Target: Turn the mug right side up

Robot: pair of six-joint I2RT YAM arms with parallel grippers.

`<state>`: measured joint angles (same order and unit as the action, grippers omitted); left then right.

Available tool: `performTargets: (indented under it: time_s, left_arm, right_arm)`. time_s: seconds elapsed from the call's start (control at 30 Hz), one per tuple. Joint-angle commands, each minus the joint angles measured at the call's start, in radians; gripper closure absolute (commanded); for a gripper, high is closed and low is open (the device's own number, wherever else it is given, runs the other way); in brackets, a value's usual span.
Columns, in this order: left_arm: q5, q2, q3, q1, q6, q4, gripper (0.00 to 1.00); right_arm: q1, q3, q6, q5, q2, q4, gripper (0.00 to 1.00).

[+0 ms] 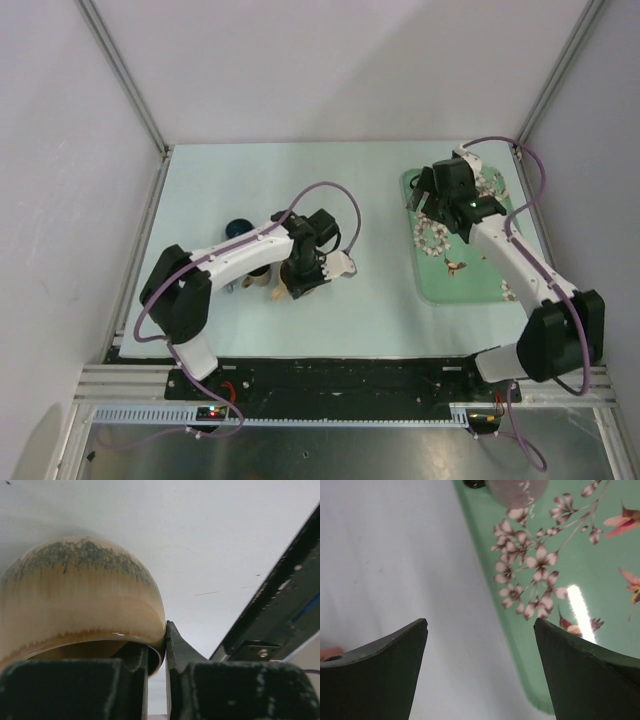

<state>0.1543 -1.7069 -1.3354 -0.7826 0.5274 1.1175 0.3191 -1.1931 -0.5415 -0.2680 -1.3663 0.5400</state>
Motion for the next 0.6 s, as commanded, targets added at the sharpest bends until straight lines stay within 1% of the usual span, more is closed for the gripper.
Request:
performTargets:
  time_s: [0.0,0.07,0.13,0.17,0.2,0.23,0.3,0.33,0.37,0.4,0.5,0.57]
  left_arm:
    - [-0.132,0.001,0.074,-0.002,0.095,-0.111,1.00]
    - [-0.147,0.000,0.104,-0.002,0.111,-0.135,1.00]
    - [-0.150,0.001,0.125,-0.002,0.126,-0.153,0.99]
    - [-0.151,0.003,0.133,-0.002,0.131,-0.159,0.93]
    - [-0.151,0.005,0.138,-0.003,0.136,-0.164,0.85]
    - [-0.150,0.009,0.142,-0.003,0.142,-0.168,0.76]
    - [-0.169,0.019,0.145,-0.002,0.146,-0.169,0.55]
    - [-0.181,0.026,0.143,-0.001,0.140,-0.168,0.48]
    - [-0.191,0.033,0.130,0.002,0.128,-0.163,0.42]
    - [-0.194,0.039,0.116,0.009,0.115,-0.149,0.38]
    - [-0.130,0.049,-0.003,0.037,0.056,-0.069,0.29]
    - [-0.053,0.052,-0.104,0.065,0.031,0.005,0.24]
  right_arm:
    - [-0.029,-0.013,0.039,-0.132,-0.097,-0.109,0.08]
    - [-0.031,-0.033,0.022,-0.201,-0.153,-0.144,0.09]
    - [-0.030,-0.080,0.020,-0.232,-0.221,-0.178,0.10]
    - [-0.026,-0.111,0.041,-0.222,-0.262,-0.199,0.11]
    - [-0.017,-0.151,0.102,-0.208,-0.311,-0.236,0.11]
    - [-0.009,-0.182,0.172,-0.174,-0.347,-0.265,0.11]
    - [0.010,-0.281,0.365,-0.122,-0.430,-0.284,0.08]
    - [0.010,-0.358,0.434,-0.099,-0.483,-0.246,0.07]
    - [0.002,-0.426,0.485,-0.064,-0.526,-0.172,0.06]
    - [-0.007,-0.527,0.508,-0.042,-0.589,-0.102,0.06]
    - [-0.036,-0.781,0.544,0.016,-0.748,0.101,0.08]
    - [-0.030,-0.897,0.626,0.053,-0.832,0.154,0.08]
